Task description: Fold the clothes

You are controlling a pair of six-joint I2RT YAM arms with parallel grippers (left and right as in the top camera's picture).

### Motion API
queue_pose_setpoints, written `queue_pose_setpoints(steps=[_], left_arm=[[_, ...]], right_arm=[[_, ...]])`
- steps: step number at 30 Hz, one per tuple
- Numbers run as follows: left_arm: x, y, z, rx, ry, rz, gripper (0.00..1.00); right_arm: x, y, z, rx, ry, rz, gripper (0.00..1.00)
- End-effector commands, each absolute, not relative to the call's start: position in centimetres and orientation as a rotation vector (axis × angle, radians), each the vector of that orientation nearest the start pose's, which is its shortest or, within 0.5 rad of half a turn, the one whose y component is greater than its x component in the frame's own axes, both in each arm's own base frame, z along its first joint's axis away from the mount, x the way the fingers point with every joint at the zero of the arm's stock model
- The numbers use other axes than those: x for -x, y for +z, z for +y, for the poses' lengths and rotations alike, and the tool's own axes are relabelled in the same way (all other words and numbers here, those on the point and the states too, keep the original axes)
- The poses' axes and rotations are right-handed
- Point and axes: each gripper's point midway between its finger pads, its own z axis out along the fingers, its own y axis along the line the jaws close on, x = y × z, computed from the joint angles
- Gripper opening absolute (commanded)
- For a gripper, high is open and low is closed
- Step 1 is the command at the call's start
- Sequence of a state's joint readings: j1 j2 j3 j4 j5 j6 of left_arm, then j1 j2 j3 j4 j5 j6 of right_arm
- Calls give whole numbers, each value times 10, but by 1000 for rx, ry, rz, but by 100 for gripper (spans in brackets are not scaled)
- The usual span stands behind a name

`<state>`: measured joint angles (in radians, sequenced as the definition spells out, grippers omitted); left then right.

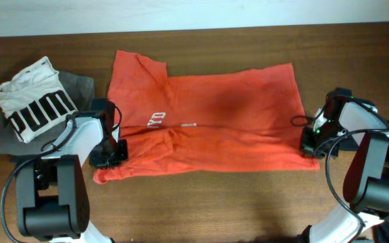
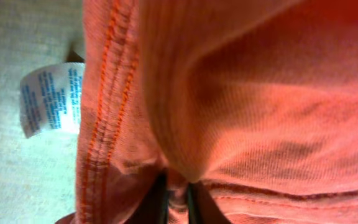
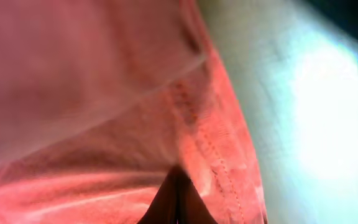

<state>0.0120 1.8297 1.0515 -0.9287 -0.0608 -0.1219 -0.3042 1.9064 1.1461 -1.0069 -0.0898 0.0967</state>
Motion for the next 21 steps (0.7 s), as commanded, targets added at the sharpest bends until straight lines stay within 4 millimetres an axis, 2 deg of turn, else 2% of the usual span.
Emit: queue_pose_setpoints(steps=[1, 6, 11, 16, 21], left_arm=[[-233, -27, 33, 202, 314, 3402, 3], [-230, -25, 37, 194, 363, 3408, 1], [-229, -25, 38, 204, 377, 3408, 0], [-231, -24, 34, 199, 335, 3402, 0], [-241, -8, 34, 204, 319, 3326, 0]], right_arm=[[-225, -16, -101, -899, -197, 3351, 4], [-208, -11, -109, -1044, -219, 3363, 4], [-190, -6, -127, -1253, -328, 3321, 4], [-192, -1, -128, -1283, -282, 3283, 4], [-199, 21, -128, -1265, -252, 3205, 4]])
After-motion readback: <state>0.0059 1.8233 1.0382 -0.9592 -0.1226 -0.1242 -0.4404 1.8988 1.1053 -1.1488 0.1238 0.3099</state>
